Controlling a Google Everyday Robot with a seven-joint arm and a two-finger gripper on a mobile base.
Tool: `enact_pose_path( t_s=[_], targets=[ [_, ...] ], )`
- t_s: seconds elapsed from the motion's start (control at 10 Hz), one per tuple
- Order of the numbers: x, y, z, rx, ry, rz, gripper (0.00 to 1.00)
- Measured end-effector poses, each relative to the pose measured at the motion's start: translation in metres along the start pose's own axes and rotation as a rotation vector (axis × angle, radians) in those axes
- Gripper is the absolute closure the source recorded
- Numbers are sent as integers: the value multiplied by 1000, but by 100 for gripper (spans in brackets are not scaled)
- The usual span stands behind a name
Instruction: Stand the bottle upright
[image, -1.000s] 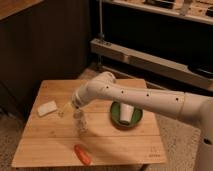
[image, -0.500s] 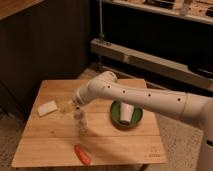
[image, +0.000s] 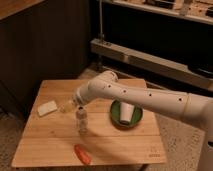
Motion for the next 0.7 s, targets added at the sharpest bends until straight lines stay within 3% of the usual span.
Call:
enact_pose_path(
  t_s=[0.7],
  targets=[
    [1,0,-4,7,4,-1,30]
  ],
)
